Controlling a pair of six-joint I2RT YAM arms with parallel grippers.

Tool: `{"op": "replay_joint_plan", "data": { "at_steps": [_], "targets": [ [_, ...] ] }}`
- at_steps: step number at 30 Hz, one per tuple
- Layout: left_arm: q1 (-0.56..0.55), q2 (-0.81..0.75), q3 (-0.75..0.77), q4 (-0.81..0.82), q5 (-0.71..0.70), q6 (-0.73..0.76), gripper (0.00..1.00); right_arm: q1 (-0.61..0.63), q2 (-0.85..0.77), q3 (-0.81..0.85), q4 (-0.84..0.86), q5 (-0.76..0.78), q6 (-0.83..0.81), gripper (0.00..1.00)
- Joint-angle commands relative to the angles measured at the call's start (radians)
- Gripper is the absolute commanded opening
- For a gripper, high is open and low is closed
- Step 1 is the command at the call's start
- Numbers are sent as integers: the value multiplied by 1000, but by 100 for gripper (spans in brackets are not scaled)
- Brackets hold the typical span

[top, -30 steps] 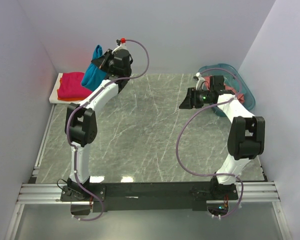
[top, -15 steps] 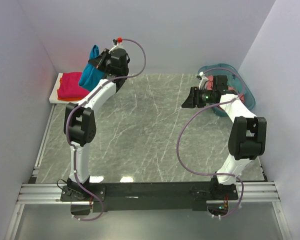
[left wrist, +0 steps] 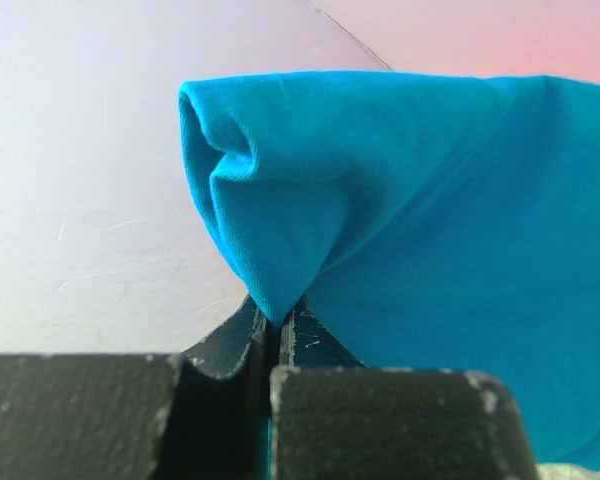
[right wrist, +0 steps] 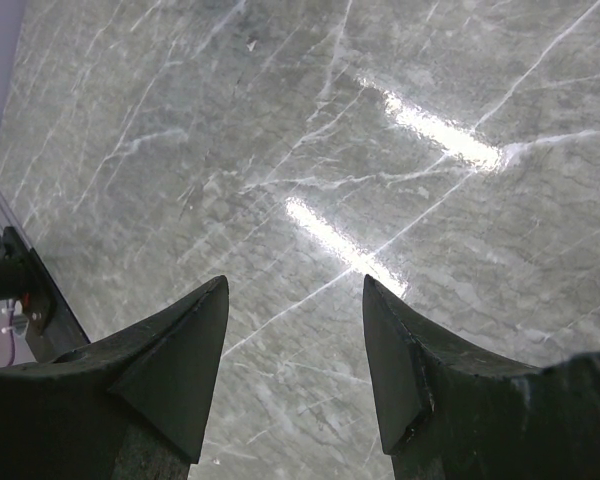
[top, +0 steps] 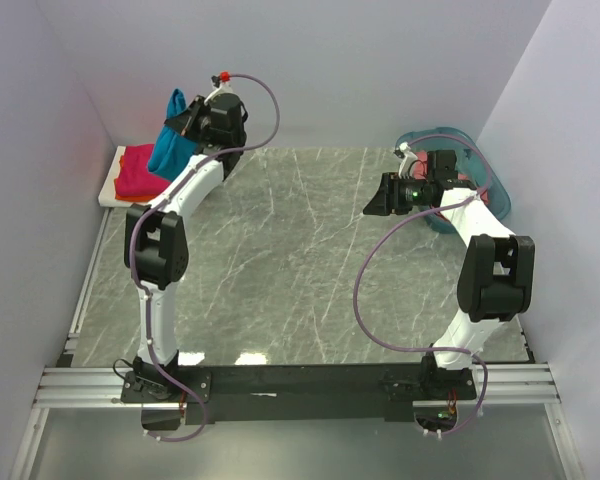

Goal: Fold and stack the t-shirts
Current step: Neatly place the folded tshirt to the corner

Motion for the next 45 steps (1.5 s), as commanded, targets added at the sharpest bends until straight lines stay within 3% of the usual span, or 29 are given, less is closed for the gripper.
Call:
{"op": "replay_joint_plan", "data": {
  "at_steps": [1, 45],
  "targets": [
    [21, 25, 78, 7, 16, -41, 0, -7, -54, -11, 12, -18, -6, 63],
    [264, 347, 334, -32, 100, -188, 1, -7, -55, -28, -14, -43, -10, 64]
  ]
}}
